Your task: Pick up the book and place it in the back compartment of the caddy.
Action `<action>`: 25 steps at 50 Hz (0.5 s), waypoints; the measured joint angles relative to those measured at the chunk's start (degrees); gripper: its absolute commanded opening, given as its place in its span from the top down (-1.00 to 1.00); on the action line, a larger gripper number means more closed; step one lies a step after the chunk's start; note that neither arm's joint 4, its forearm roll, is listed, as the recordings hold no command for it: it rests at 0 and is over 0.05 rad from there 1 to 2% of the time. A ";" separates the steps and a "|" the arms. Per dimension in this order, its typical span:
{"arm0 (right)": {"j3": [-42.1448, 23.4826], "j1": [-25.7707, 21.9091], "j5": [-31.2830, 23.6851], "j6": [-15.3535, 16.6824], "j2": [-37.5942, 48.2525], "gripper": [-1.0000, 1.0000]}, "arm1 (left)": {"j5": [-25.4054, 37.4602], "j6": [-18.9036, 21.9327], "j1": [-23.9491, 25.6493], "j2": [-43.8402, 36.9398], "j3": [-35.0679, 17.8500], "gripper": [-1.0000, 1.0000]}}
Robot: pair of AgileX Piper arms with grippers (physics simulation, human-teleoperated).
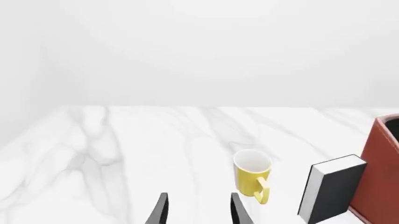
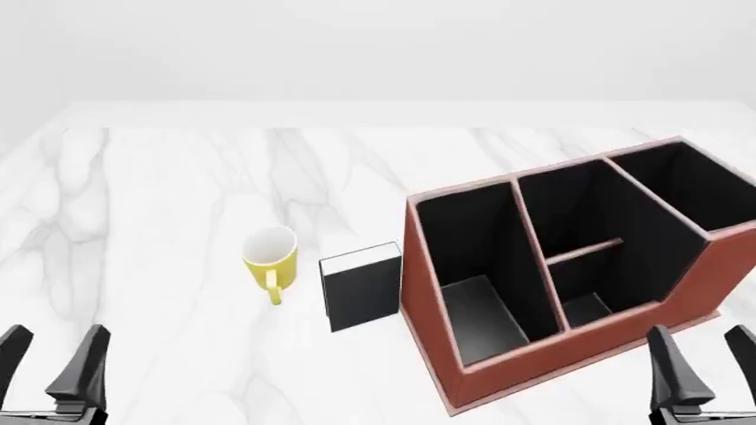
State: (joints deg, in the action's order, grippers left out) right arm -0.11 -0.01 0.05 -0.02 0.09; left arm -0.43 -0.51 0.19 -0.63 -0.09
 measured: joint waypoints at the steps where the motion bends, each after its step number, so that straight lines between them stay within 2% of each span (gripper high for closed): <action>1: -0.02 0.01 0.00 -0.01 0.01 -1.00 | -0.28 -0.54 0.10 -0.39 -0.02 -1.00; 13: -0.21 -0.30 -0.03 -0.69 0.01 -1.00 | -4.53 -2.77 2.90 -9.36 -3.01 -1.00; 19: -0.27 -0.59 -0.04 -1.04 0.00 -1.00 | -3.65 -2.44 5.02 -15.36 -9.23 -1.00; 25: -0.30 -0.87 -0.01 -1.27 -0.02 -1.00 | -1.15 -0.24 7.48 -21.24 -17.49 -1.00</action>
State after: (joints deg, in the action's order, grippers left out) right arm -0.41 -0.87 0.03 -1.29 0.07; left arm -1.58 -0.76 7.67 -21.87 -17.57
